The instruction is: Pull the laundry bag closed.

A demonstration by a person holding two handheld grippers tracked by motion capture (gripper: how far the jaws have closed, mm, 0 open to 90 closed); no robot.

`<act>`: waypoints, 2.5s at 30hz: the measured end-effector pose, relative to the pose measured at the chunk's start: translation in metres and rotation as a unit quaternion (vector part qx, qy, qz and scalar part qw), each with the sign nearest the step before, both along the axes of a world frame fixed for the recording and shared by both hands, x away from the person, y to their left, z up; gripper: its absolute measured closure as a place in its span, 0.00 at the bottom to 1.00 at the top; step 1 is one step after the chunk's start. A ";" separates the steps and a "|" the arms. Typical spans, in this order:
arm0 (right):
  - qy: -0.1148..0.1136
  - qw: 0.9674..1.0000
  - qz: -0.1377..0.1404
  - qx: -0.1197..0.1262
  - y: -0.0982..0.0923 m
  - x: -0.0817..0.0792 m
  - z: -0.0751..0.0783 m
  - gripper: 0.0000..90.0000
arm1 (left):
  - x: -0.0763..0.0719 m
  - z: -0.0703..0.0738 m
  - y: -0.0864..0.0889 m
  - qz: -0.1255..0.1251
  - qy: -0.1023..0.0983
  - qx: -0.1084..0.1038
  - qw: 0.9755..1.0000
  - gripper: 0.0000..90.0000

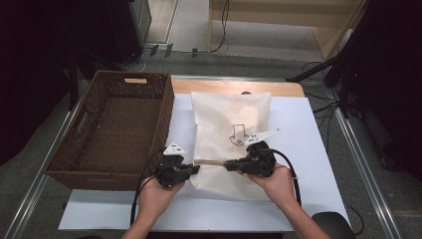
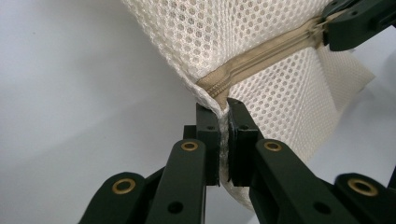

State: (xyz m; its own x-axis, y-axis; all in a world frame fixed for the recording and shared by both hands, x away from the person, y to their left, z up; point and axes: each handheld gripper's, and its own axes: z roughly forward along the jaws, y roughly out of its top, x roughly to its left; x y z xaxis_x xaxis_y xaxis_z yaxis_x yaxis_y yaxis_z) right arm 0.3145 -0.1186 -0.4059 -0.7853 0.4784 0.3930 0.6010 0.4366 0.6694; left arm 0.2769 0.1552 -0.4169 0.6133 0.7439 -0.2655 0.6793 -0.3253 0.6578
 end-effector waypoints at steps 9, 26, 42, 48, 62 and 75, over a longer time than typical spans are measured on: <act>-0.003 1.000 -0.006 0.012 -0.011 0.000 0.007 0.98 | 0.000 -0.002 0.000 -0.002 -0.001 0.002 1.000 0.96; -0.011 0.999 -0.038 0.034 -0.040 0.000 0.018 0.98 | 0.004 -0.009 0.001 0.005 0.012 0.010 1.000 0.96; 0.000 0.997 -0.061 0.042 -0.055 0.003 0.020 0.98 | 0.008 -0.012 -0.001 0.008 0.018 0.010 1.000 0.96; -0.001 0.996 -0.072 0.046 -0.062 0.004 0.022 0.98 | 0.009 -0.013 -0.002 0.009 0.019 0.015 1.000 0.96; -0.002 0.994 -0.098 0.046 -0.079 0.004 0.025 0.98 | 0.009 -0.012 -0.002 0.005 0.019 0.016 1.000 0.96; -0.001 0.991 -0.126 0.040 -0.100 0.007 0.023 0.98 | 0.011 -0.013 -0.004 0.000 0.022 0.013 1.000 0.96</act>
State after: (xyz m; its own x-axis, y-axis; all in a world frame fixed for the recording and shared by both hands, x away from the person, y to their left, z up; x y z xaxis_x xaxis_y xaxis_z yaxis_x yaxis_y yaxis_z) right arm 0.3212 -0.2189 -0.3826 -0.6449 0.6273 0.4366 0.6837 0.2181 0.6964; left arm 0.2879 0.1512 -0.4302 0.6019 0.7506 -0.2728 0.7073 -0.3424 0.6185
